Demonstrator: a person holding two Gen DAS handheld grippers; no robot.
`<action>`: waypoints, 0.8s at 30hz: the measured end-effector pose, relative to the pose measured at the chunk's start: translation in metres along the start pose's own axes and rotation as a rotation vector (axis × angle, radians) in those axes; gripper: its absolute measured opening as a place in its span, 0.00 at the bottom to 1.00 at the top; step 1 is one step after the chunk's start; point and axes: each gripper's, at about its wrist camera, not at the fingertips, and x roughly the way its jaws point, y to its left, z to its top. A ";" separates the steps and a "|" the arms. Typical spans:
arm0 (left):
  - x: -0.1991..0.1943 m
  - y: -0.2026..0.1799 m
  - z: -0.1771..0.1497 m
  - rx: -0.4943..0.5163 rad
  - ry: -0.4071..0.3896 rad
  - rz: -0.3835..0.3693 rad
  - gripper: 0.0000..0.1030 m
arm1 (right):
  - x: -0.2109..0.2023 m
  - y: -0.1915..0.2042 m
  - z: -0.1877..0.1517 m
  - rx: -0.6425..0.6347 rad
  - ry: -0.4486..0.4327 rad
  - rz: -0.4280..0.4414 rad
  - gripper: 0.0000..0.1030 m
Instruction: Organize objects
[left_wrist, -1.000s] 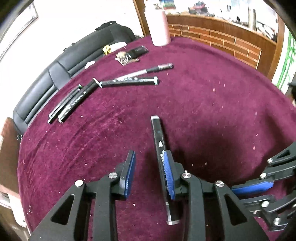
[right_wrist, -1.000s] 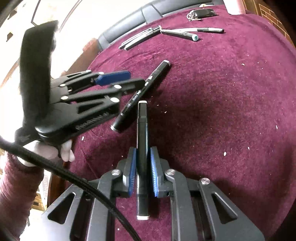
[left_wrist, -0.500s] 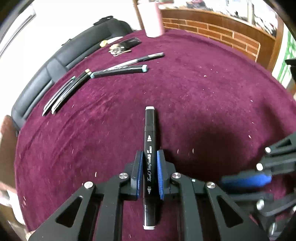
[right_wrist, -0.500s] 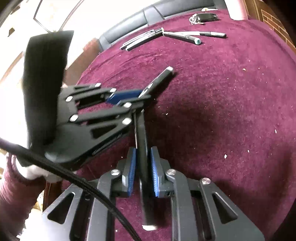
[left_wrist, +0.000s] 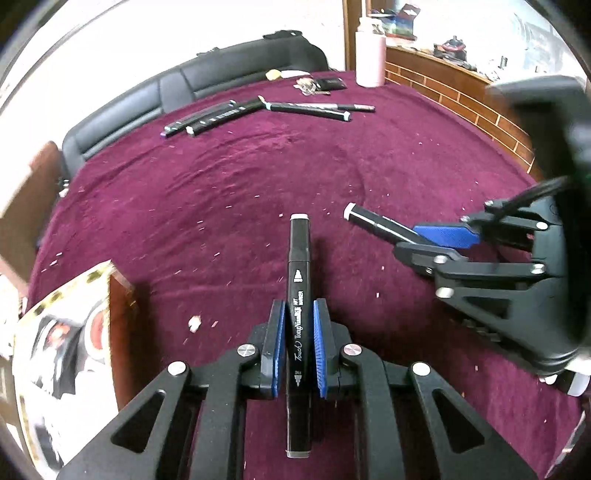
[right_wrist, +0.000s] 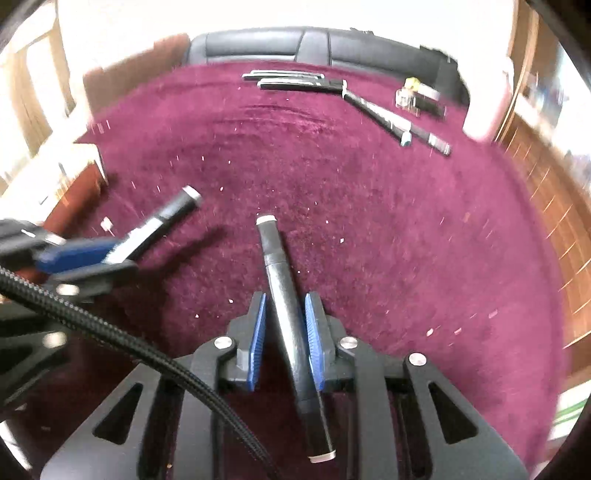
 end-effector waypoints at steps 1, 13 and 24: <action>-0.004 0.000 -0.003 -0.001 -0.009 0.007 0.11 | 0.002 0.000 0.002 0.002 0.008 0.002 0.18; -0.049 -0.001 -0.028 -0.002 -0.104 0.043 0.11 | -0.004 -0.027 -0.015 0.187 0.040 0.169 0.12; -0.078 -0.014 -0.039 0.032 -0.175 0.073 0.11 | -0.048 -0.021 -0.033 0.270 -0.036 0.290 0.12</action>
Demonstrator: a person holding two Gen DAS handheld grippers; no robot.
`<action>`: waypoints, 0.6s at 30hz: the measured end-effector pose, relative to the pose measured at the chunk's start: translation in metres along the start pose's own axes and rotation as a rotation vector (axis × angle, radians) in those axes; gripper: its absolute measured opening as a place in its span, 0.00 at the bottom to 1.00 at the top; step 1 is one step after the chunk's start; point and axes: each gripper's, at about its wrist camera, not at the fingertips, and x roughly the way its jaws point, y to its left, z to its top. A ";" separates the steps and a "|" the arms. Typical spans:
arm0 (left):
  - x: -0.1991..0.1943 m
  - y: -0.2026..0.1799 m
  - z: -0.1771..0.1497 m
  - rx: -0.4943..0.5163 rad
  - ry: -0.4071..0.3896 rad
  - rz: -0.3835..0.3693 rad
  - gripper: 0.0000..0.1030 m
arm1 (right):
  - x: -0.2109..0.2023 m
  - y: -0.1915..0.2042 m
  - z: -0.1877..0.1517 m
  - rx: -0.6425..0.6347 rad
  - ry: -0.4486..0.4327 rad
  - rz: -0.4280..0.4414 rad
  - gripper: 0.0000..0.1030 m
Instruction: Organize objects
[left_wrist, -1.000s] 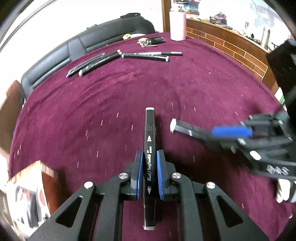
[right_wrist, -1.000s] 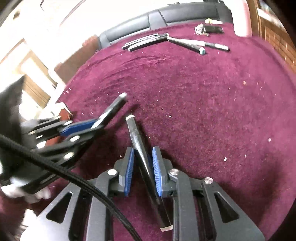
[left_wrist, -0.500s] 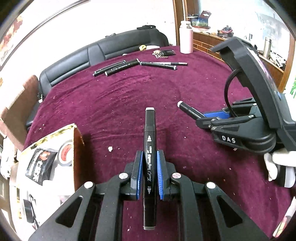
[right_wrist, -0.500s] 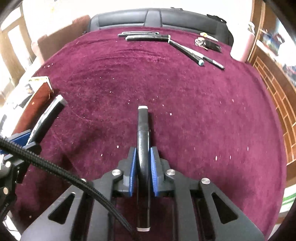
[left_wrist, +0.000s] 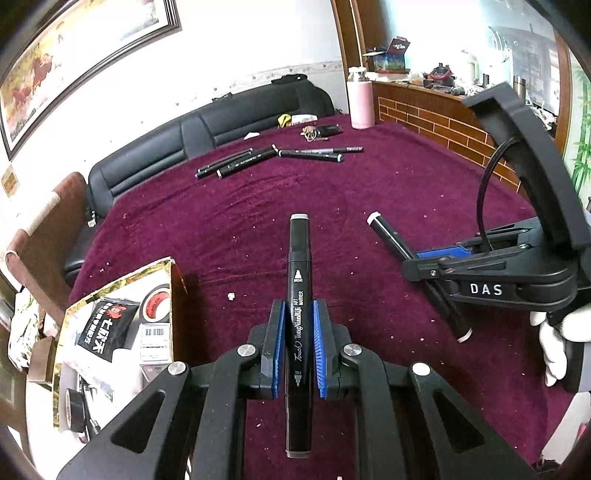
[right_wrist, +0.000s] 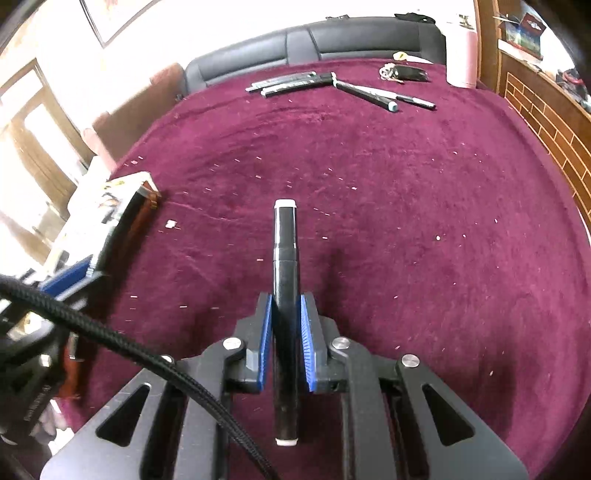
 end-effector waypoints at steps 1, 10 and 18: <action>-0.003 0.000 -0.001 -0.001 -0.006 0.004 0.11 | -0.003 0.003 0.001 -0.001 -0.007 0.014 0.12; -0.028 0.024 -0.018 -0.058 -0.044 0.044 0.11 | -0.025 0.068 0.011 -0.089 -0.068 0.126 0.13; -0.055 0.062 -0.040 -0.131 -0.087 0.112 0.11 | -0.029 0.128 0.020 -0.178 -0.093 0.185 0.13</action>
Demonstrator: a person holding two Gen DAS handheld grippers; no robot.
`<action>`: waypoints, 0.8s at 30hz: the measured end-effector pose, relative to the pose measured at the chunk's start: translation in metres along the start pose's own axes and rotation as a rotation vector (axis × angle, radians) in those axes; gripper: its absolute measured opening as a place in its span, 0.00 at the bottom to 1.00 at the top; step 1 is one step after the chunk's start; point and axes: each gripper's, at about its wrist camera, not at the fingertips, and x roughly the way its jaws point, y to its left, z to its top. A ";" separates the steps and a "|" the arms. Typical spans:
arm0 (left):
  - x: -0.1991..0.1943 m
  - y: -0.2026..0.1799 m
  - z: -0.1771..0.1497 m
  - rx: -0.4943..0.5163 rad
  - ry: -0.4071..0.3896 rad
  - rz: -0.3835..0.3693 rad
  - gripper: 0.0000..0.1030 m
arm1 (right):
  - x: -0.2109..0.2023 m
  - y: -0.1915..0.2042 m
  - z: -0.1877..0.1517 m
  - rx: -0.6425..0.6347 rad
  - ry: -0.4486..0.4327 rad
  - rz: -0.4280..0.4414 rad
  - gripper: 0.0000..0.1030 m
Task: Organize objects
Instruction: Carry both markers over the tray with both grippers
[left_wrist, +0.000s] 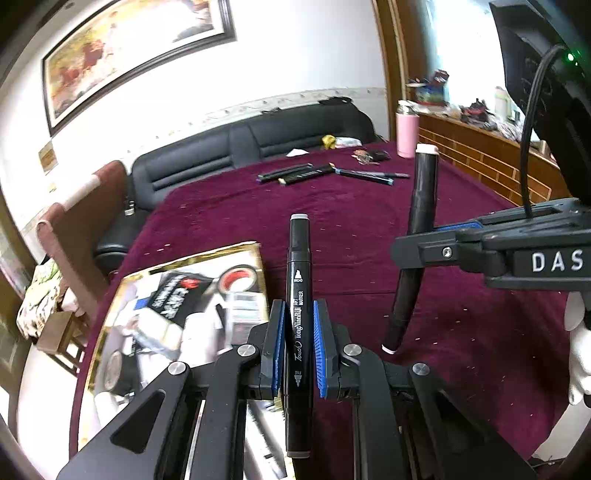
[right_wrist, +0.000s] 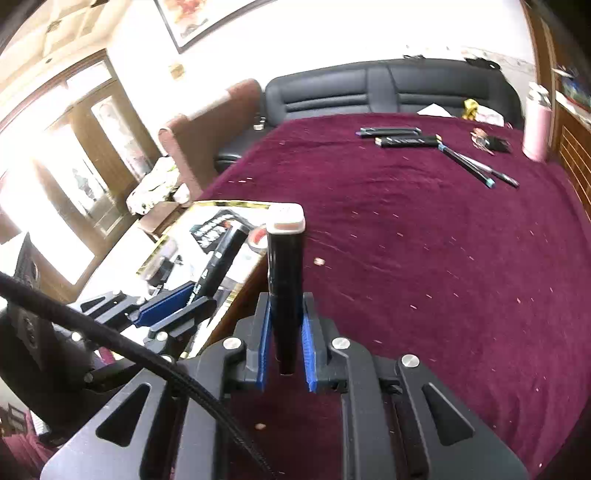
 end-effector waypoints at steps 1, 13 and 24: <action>-0.003 0.006 -0.002 -0.009 -0.007 0.010 0.11 | 0.000 0.008 0.002 -0.012 -0.002 0.008 0.13; -0.034 0.050 -0.019 -0.067 -0.082 0.098 0.11 | 0.005 0.068 0.006 -0.113 0.006 0.074 0.13; -0.036 0.084 -0.038 -0.116 -0.076 0.180 0.11 | 0.022 0.095 0.003 -0.153 0.040 0.125 0.13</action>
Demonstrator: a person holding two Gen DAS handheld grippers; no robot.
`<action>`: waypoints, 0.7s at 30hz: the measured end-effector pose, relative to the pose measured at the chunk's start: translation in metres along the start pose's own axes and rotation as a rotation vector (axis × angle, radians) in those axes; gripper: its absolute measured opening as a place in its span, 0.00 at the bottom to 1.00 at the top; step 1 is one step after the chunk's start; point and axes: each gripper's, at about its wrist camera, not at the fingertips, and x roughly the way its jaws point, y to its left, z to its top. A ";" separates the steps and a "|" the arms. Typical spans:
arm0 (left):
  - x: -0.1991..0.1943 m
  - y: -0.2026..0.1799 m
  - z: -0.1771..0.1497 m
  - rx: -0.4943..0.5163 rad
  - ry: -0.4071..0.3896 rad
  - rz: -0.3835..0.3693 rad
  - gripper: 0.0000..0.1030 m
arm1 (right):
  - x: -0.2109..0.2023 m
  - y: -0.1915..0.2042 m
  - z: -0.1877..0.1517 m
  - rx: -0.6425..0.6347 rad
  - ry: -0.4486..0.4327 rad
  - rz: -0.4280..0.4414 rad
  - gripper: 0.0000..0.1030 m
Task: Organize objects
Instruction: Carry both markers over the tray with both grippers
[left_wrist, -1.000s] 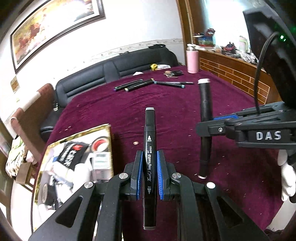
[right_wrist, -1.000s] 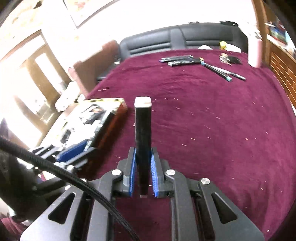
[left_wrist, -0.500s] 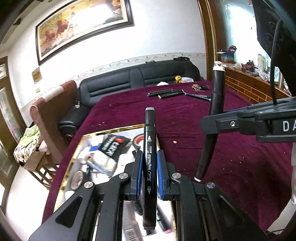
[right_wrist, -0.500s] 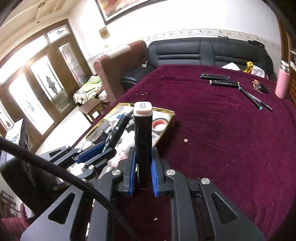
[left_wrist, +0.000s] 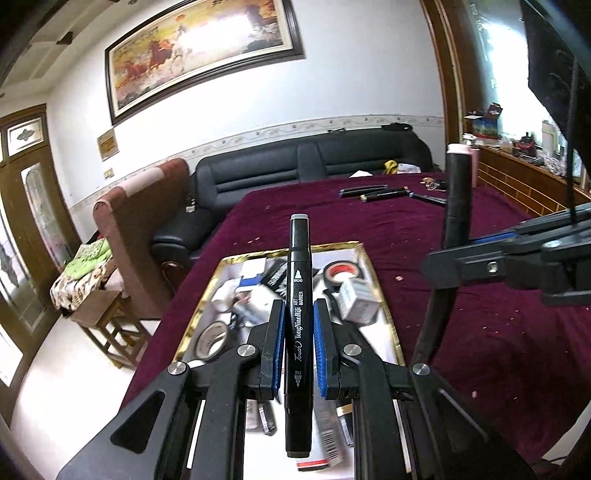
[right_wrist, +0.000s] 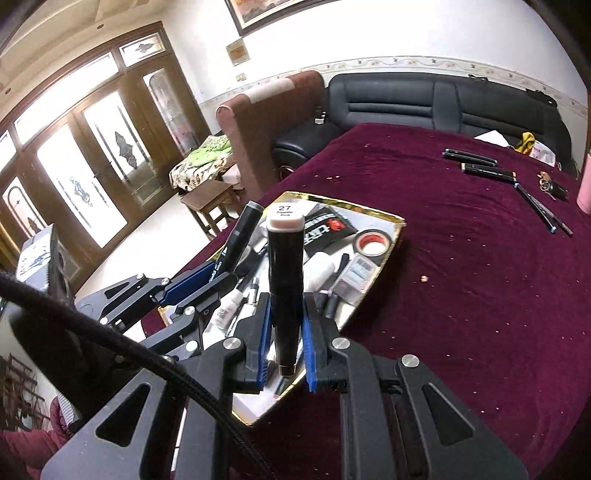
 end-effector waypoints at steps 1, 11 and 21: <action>0.000 0.002 -0.002 -0.003 0.003 0.007 0.11 | 0.001 0.003 -0.001 -0.003 0.002 0.004 0.13; 0.009 0.029 -0.014 -0.040 0.029 0.056 0.11 | 0.020 0.018 -0.001 -0.014 0.036 0.057 0.13; 0.024 0.040 -0.022 -0.045 0.067 0.088 0.11 | 0.047 0.026 -0.006 -0.009 0.097 0.089 0.13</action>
